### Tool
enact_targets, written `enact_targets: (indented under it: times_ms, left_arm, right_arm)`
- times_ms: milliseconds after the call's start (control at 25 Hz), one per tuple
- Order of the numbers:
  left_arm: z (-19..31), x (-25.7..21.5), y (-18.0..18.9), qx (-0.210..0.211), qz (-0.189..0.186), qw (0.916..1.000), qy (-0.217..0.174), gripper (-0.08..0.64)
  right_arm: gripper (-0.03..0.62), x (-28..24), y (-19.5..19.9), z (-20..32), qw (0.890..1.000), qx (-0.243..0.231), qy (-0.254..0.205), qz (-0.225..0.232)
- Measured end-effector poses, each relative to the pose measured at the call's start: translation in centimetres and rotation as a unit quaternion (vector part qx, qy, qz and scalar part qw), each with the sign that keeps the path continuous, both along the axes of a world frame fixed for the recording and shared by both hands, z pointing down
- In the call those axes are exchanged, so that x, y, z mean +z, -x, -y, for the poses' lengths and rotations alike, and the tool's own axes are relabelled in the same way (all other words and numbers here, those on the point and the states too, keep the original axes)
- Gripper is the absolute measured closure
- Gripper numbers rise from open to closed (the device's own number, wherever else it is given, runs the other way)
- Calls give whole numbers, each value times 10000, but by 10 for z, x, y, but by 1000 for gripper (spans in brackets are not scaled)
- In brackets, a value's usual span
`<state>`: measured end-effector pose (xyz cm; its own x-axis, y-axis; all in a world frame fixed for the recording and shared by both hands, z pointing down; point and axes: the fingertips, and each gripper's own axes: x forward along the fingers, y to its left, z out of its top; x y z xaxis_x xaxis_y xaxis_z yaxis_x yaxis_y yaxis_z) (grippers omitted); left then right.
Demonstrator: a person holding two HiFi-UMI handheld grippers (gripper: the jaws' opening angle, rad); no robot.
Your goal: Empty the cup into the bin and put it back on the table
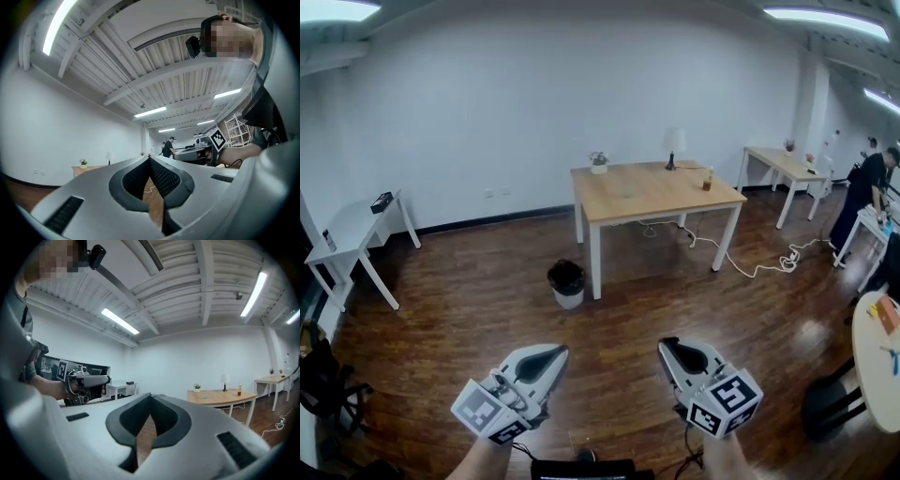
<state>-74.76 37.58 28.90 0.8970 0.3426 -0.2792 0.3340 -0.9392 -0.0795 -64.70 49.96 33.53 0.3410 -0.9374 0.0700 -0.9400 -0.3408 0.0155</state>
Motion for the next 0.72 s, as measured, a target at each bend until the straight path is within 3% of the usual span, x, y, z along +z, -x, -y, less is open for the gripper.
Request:
enact_targets:
  times_ms: [480, 720]
  left_arm:
    - [91, -5, -75, 141, -96, 9998, 116, 560]
    - [101, -20, -102, 36, -738, 9966, -356, 560]
  right_arm:
    - [592, -7, -68, 85, 9998, 207, 23, -79]
    - [592, -9, -102, 101, 9997, 235, 22, -40]
